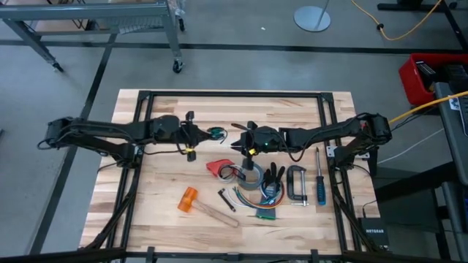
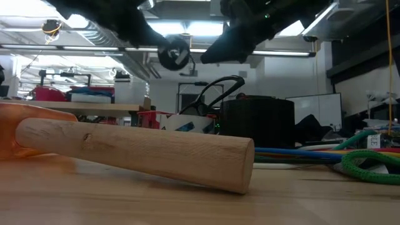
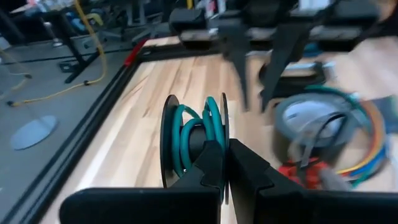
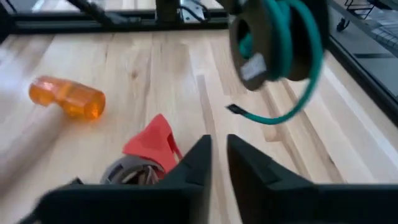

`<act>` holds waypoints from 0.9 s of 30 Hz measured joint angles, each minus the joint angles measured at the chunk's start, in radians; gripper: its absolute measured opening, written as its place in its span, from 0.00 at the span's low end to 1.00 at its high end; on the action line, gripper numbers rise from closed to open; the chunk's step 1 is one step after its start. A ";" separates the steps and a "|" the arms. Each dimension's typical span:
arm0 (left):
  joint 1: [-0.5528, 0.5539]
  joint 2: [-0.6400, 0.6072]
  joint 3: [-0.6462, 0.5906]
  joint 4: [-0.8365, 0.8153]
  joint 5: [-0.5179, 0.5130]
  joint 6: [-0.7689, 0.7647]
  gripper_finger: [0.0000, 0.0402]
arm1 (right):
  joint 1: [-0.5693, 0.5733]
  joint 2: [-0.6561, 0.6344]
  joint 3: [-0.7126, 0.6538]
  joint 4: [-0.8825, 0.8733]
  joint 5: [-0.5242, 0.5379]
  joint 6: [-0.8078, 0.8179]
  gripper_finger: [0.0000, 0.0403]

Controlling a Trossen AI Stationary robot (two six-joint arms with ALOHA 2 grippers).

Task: Coil cords
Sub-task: Uncoil the green cable wire from the black spool

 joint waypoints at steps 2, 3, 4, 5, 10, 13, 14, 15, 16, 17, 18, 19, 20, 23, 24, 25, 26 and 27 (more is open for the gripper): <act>-0.007 -0.020 0.000 0.004 0.032 -0.013 0.00 | 0.000 0.000 0.000 0.010 0.027 0.019 0.26; -0.012 -0.027 0.000 0.005 0.045 -0.013 0.00 | 0.000 0.000 0.000 0.017 0.043 0.034 0.31; -0.017 -0.032 0.000 0.002 0.052 -0.013 0.00 | 0.000 0.000 0.000 0.025 0.053 0.041 0.35; -0.023 -0.033 0.000 0.002 0.057 -0.013 0.00 | 0.000 0.000 0.000 0.031 0.053 0.048 0.39; -0.047 -0.030 0.000 0.006 0.057 -0.018 0.00 | 0.000 0.000 0.000 0.066 0.041 0.073 0.55; -0.058 -0.028 0.000 0.007 0.057 -0.018 0.00 | 0.000 0.000 0.000 0.071 -0.002 0.076 0.58; -0.061 -0.028 0.000 0.007 0.057 -0.018 0.00 | 0.000 0.001 0.000 0.076 -0.017 0.076 0.58; -0.062 -0.028 0.000 0.009 0.058 -0.018 0.00 | 0.000 0.001 0.000 0.083 -0.026 0.077 0.58; -0.062 -0.028 0.000 0.014 0.058 -0.019 0.00 | 0.000 0.001 -0.001 0.089 -0.031 0.077 0.57; -0.064 -0.028 0.000 0.018 0.059 -0.024 0.00 | 0.000 0.001 -0.001 0.099 -0.034 0.077 0.56; -0.066 -0.028 0.000 0.023 0.059 -0.029 0.00 | 0.000 0.001 -0.001 0.108 -0.035 0.077 0.56; -0.068 -0.028 -0.001 0.031 0.059 -0.031 0.00 | 0.000 0.001 -0.001 0.114 -0.035 0.077 0.55; -0.073 -0.028 -0.001 0.041 0.059 -0.032 0.00 | 0.000 0.001 -0.001 0.118 -0.035 0.077 0.54; -0.086 -0.028 -0.001 0.058 0.060 -0.031 0.00 | 0.000 0.001 -0.001 0.124 -0.034 0.076 0.50; -0.090 -0.028 -0.001 0.066 0.061 -0.031 0.00 | 0.000 0.001 -0.001 0.125 -0.034 0.076 0.48; -0.094 -0.028 -0.001 0.071 0.061 -0.031 0.00 | 0.000 0.002 -0.001 0.124 -0.034 0.076 0.46; -0.097 -0.028 -0.001 0.072 0.061 -0.031 0.00 | 0.000 0.002 -0.001 0.125 -0.035 0.076 0.44; -0.100 -0.028 -0.001 0.072 0.061 -0.031 0.00 | 0.000 0.002 -0.001 0.125 -0.035 0.076 0.42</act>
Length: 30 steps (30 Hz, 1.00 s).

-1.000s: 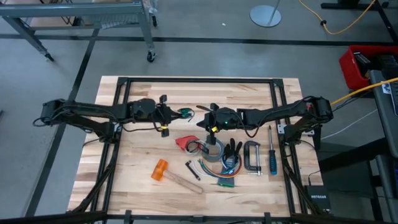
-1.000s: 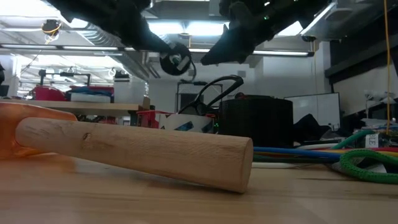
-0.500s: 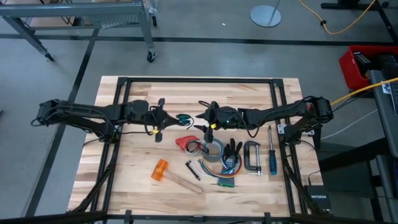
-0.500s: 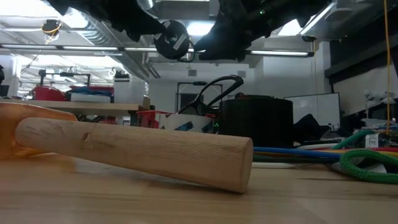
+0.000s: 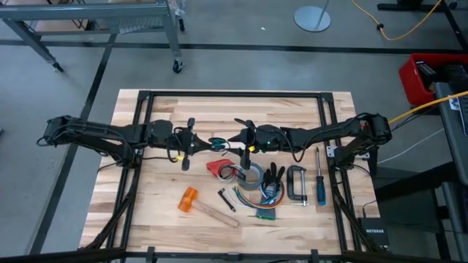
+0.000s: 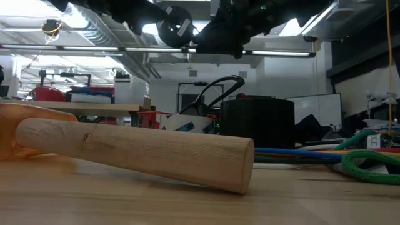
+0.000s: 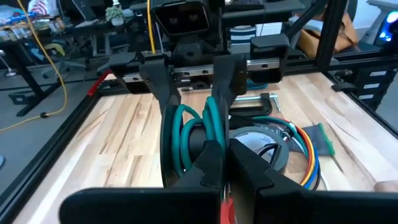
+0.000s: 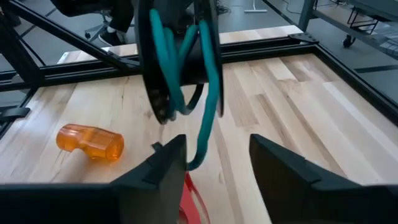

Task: Coil cords
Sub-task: Uncoil the green cable wire from the black spool

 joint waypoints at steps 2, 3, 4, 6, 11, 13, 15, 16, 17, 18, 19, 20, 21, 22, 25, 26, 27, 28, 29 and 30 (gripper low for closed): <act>-0.001 0.000 0.000 -0.002 0.000 -0.001 0.00 | 0.000 0.000 0.000 0.000 0.000 0.000 0.36; -0.001 0.000 0.000 -0.002 0.000 -0.003 0.00 | 0.000 0.000 0.000 0.000 0.000 0.000 0.33; -0.001 0.000 0.000 -0.002 0.000 -0.005 0.00 | 0.000 0.000 0.000 0.000 -0.001 -0.001 0.29; -0.001 0.000 0.000 -0.006 0.000 -0.005 0.00 | 0.000 0.000 0.000 -0.001 -0.001 -0.004 0.21; -0.001 0.000 0.000 -0.021 -0.001 -0.004 0.00 | 0.000 0.000 0.000 -0.001 -0.001 -0.015 0.03; 0.001 0.000 0.000 -0.025 -0.001 -0.005 0.00 | 0.000 0.000 0.000 -0.001 -0.001 -0.018 0.05; 0.001 0.000 0.000 -0.037 -0.001 -0.010 0.00 | 0.000 0.000 0.006 -0.007 -0.004 -0.027 0.05; 0.001 0.000 0.000 -0.052 -0.001 -0.018 0.00 | 0.000 0.000 0.016 -0.008 -0.016 -0.045 0.04; 0.001 0.000 0.000 -0.065 -0.001 -0.030 0.00 | 0.000 0.000 0.029 -0.008 -0.034 -0.073 0.03; 0.001 0.000 0.000 -0.078 0.000 -0.040 0.00 | 0.000 0.000 0.045 -0.007 -0.050 -0.105 0.02; 0.001 0.000 0.000 -0.088 0.000 -0.053 0.00 | 0.000 0.000 0.062 -0.005 -0.060 -0.140 0.02; 0.001 0.000 0.000 -0.091 0.001 -0.061 0.00 | 0.000 0.000 0.079 -0.008 -0.062 -0.169 0.03; 0.000 0.000 0.000 -0.092 0.006 -0.068 0.00 | 0.000 0.000 0.097 -0.019 -0.062 -0.196 0.03; 0.000 0.000 0.000 -0.091 0.019 -0.076 0.00 | 0.000 0.000 0.116 -0.039 -0.061 -0.220 0.03; 0.000 0.006 0.000 -0.075 0.081 -0.076 0.00 | 0.000 0.000 0.173 -0.096 -0.031 -0.313 0.02; 0.000 0.008 0.000 -0.066 0.101 -0.078 0.00 | -0.001 0.001 0.191 -0.112 -0.023 -0.342 0.02; 0.000 0.009 0.000 -0.055 0.120 -0.079 0.00 | -0.001 0.004 0.208 -0.125 -0.018 -0.371 0.02; 0.000 0.010 0.000 -0.045 0.140 -0.079 0.00 | -0.002 0.006 0.220 -0.136 -0.018 -0.397 0.02; 0.000 0.013 0.000 -0.032 0.157 -0.080 0.00 | -0.002 0.006 0.226 -0.142 -0.016 -0.420 0.02; 0.000 0.014 0.000 -0.020 0.170 -0.082 0.00 | -0.003 0.006 0.229 -0.145 -0.015 -0.441 0.02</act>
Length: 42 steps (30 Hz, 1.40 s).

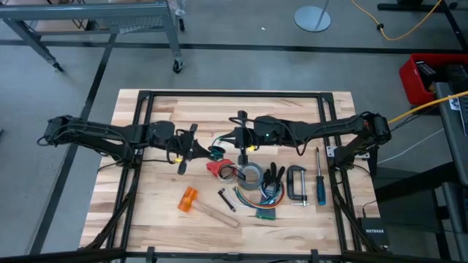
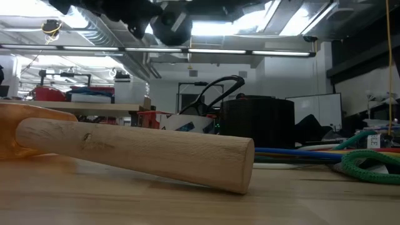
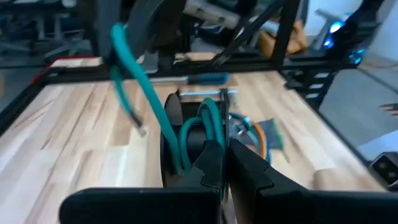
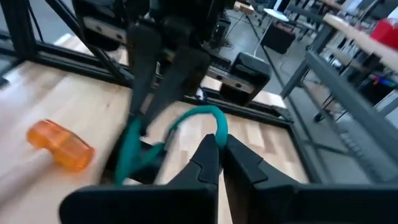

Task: Coil cords
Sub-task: Uncoil the green cable wire from the black spool

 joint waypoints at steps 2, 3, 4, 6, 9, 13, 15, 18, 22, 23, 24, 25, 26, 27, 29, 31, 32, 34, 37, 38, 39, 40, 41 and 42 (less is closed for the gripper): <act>0.000 0.002 0.000 0.017 0.023 -0.006 0.00 | -0.008 0.000 0.001 -0.001 0.003 -0.047 0.02; 0.000 0.007 0.000 0.033 0.036 -0.006 0.00 | -0.012 0.000 0.001 -0.002 0.003 -0.056 0.02; 0.000 0.008 0.000 0.048 0.048 -0.006 0.00 | -0.018 0.000 0.001 -0.005 0.003 -0.065 0.02; 0.000 0.009 -0.001 0.081 0.068 -0.005 0.00 | -0.033 0.005 0.001 -0.012 0.001 -0.072 0.02; 0.000 0.009 -0.001 0.149 0.085 0.002 0.00 | -0.054 0.029 0.003 -0.020 -0.022 -0.071 0.02; 0.000 0.008 -0.001 0.257 0.105 0.034 0.00 | -0.066 0.079 0.003 -0.014 -0.069 -0.070 0.02; -0.001 0.008 -0.001 0.296 0.106 0.048 0.00 | -0.065 0.105 0.002 -0.016 -0.076 -0.070 0.02; -0.001 0.008 -0.001 0.330 0.054 0.060 0.00 | -0.063 0.129 0.002 -0.047 -0.082 -0.066 0.02; 0.001 -0.005 -0.001 0.299 -0.094 0.129 0.00 | -0.063 0.127 0.002 -0.177 -0.082 -0.037 0.02; 0.006 -0.010 -0.001 0.281 -0.119 0.144 0.00 | -0.063 0.125 0.002 -0.211 -0.078 -0.028 0.02; 0.012 -0.014 -0.001 0.260 -0.146 0.158 0.00 | -0.063 0.122 0.002 -0.243 -0.073 -0.019 0.02; 0.019 -0.019 -0.001 0.248 -0.174 0.165 0.00 | -0.063 0.110 0.002 -0.287 -0.073 -0.015 0.02; 0.027 -0.027 -0.001 0.224 -0.196 0.169 0.00 | -0.063 0.102 0.001 -0.331 -0.073 -0.012 0.02; 0.035 -0.034 -0.001 0.194 -0.218 0.169 0.00 | -0.063 0.094 0.001 -0.358 -0.073 -0.010 0.02; 0.055 -0.052 -0.001 0.136 -0.244 0.172 0.00 | -0.063 0.078 0.002 -0.426 -0.069 0.007 0.02; 0.075 -0.070 -0.001 0.065 -0.256 0.169 0.00 | -0.063 0.060 0.001 -0.478 -0.045 0.013 0.02; 0.086 -0.077 -0.001 0.027 -0.261 0.161 0.00 | -0.062 0.051 0.001 -0.497 -0.026 0.012 0.02; 0.103 -0.091 -0.001 -0.043 -0.264 0.138 0.00 | -0.062 0.025 0.001 -0.525 0.017 0.012 0.02; 0.122 -0.103 -0.001 -0.147 -0.259 0.098 0.00 | -0.062 0.000 0.001 -0.529 0.091 0.009 0.02; 0.126 -0.103 -0.001 -0.173 -0.250 0.079 0.00 | -0.063 -0.007 0.001 -0.524 0.117 0.005 0.02; 0.128 -0.103 -0.001 -0.196 -0.236 0.067 0.00 | -0.063 -0.014 0.001 -0.509 0.145 -0.003 0.02; 0.130 -0.102 -0.001 -0.220 -0.210 0.050 0.00 | -0.063 -0.021 0.001 -0.488 0.171 -0.016 0.02; 0.131 -0.100 -0.001 -0.236 -0.180 0.036 0.00 | -0.063 -0.025 0.001 -0.462 0.199 -0.024 0.02; 0.131 -0.097 -0.001 -0.242 -0.141 0.024 0.00 | -0.063 -0.027 0.001 -0.427 0.228 -0.036 0.02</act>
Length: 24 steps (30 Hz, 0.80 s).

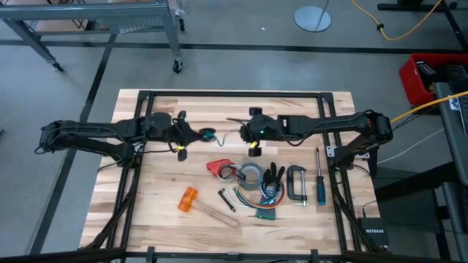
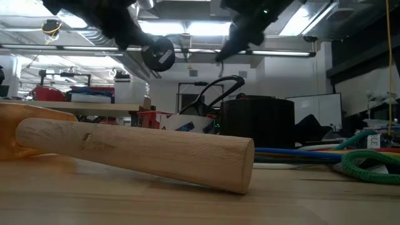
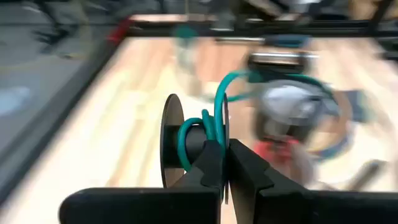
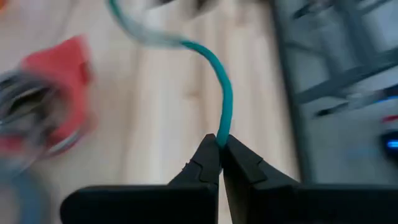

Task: Coil cords
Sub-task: Uncoil the green cable wire from the black spool

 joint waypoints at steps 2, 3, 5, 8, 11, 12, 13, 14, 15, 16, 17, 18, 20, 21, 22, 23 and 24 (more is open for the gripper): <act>0.000 0.002 0.000 -0.013 0.086 -0.026 0.00 | 0.000 0.000 0.000 0.070 0.046 -0.029 0.02; -0.002 0.006 0.000 -0.014 0.130 -0.040 0.00 | 0.000 0.000 0.000 0.107 0.056 -0.049 0.02; -0.005 0.010 0.000 -0.007 0.216 -0.069 0.00 | -0.001 0.000 0.000 0.197 0.058 -0.088 0.02; -0.014 0.023 0.000 -0.003 0.319 -0.103 0.00 | -0.008 0.000 0.000 0.312 0.057 -0.116 0.02; -0.029 0.041 0.000 0.015 0.401 -0.127 0.00 | -0.023 0.000 0.000 0.413 0.055 -0.117 0.02; -0.034 0.049 0.000 0.037 0.427 -0.130 0.00 | -0.032 0.000 0.000 0.433 0.055 -0.116 0.02; -0.040 0.057 0.000 0.065 0.458 -0.130 0.00 | -0.040 0.000 0.000 0.447 0.055 -0.115 0.02; -0.046 0.065 0.000 0.093 0.486 -0.130 0.00 | -0.045 0.000 0.000 0.451 0.054 -0.114 0.02; -0.051 0.074 0.000 0.131 0.517 -0.130 0.00 | -0.052 0.002 0.000 0.454 0.053 -0.114 0.02; -0.056 0.082 0.000 0.176 0.544 -0.126 0.00 | -0.057 0.005 0.000 0.458 0.049 -0.114 0.02; -0.062 0.089 0.001 0.219 0.573 -0.116 0.00 | -0.062 0.009 0.000 0.456 0.047 -0.113 0.02; -0.066 0.093 0.001 0.261 0.598 -0.105 0.00 | -0.067 0.016 0.000 0.453 0.045 -0.111 0.02; -0.075 0.101 0.001 0.346 0.630 -0.086 0.00 | -0.073 0.029 0.000 0.438 0.037 -0.110 0.02; -0.078 0.102 0.001 0.381 0.636 -0.080 0.00 | -0.073 0.037 0.000 0.433 0.037 -0.110 0.02; -0.081 0.102 0.001 0.411 0.639 -0.078 0.00 | -0.073 0.044 0.000 0.428 0.037 -0.110 0.02; -0.083 0.102 0.001 0.441 0.639 -0.078 0.00 | -0.073 0.050 0.000 0.421 0.036 -0.110 0.02; -0.083 0.102 0.001 0.467 0.641 -0.078 0.00 | -0.073 0.052 0.000 0.410 0.032 -0.110 0.02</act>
